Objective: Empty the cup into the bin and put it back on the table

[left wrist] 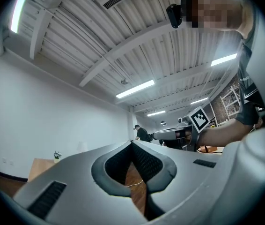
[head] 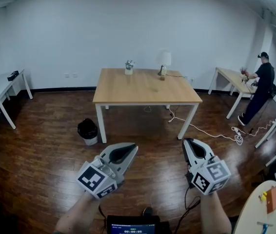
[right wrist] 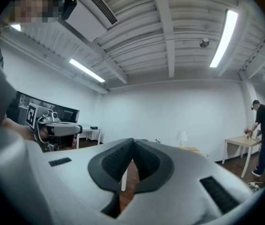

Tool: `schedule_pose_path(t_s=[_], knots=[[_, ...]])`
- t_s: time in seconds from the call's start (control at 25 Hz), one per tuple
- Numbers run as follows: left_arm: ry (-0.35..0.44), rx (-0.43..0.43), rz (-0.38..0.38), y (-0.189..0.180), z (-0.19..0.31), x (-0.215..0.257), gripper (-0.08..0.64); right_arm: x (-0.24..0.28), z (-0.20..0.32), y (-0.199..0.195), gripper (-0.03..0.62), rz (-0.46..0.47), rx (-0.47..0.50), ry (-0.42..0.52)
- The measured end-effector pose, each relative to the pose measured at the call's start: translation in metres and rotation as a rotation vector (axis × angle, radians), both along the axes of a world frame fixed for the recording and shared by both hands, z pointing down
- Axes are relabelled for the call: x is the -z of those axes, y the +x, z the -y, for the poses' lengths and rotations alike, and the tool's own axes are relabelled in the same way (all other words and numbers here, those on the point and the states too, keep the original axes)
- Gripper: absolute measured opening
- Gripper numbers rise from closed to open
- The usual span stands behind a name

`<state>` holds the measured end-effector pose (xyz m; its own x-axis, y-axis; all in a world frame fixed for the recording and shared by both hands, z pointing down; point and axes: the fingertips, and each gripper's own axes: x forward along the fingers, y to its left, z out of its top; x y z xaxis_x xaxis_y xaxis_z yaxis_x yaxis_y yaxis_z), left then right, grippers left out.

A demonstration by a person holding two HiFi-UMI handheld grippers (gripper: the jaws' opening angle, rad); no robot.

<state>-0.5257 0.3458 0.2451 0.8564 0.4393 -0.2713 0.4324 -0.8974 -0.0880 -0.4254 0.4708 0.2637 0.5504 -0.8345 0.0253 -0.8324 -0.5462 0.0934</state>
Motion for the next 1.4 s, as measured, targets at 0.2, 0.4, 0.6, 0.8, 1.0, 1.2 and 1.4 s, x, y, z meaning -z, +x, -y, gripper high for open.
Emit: schedule_pose_path(t_s=[0.2, 0.4, 0.6, 0.8, 1.0, 1.2, 1.4], knots=[[0.023, 0.014, -0.004, 0.040, 0.001, -0.001, 0.000, -0.003, -0.002, 0.043, 0.002, 0.004, 0.006, 0.038], [0.034, 0.020, 0.001, 0.098, -0.005, 0.004, -0.002, 0.004, -0.008, 0.096, 0.002, -0.029, 0.005, 0.028], [0.035, 0.023, -0.001, 0.159, -0.015, 0.009, -0.002, 0.010, -0.011, 0.144, 0.002, -0.046, 0.038, 0.031], [0.041, 0.029, 0.004, 0.205, -0.025, 0.004, -0.001, 0.003, -0.012, 0.187, 0.002, -0.038, 0.072, 0.034], [0.050, 0.026, 0.031, 0.245, -0.023, -0.002, 0.000, 0.002, -0.006, 0.229, 0.002, -0.015, 0.070, 0.054], [0.051, 0.007, 0.045, 0.282, -0.016, -0.007, 0.000, 0.000, 0.001, 0.268, 0.002, -0.002, 0.055, 0.066], [0.039, -0.006, 0.041, 0.324, 0.010, -0.010, 0.000, -0.003, 0.024, 0.306, 0.002, 0.002, 0.043, 0.058]])
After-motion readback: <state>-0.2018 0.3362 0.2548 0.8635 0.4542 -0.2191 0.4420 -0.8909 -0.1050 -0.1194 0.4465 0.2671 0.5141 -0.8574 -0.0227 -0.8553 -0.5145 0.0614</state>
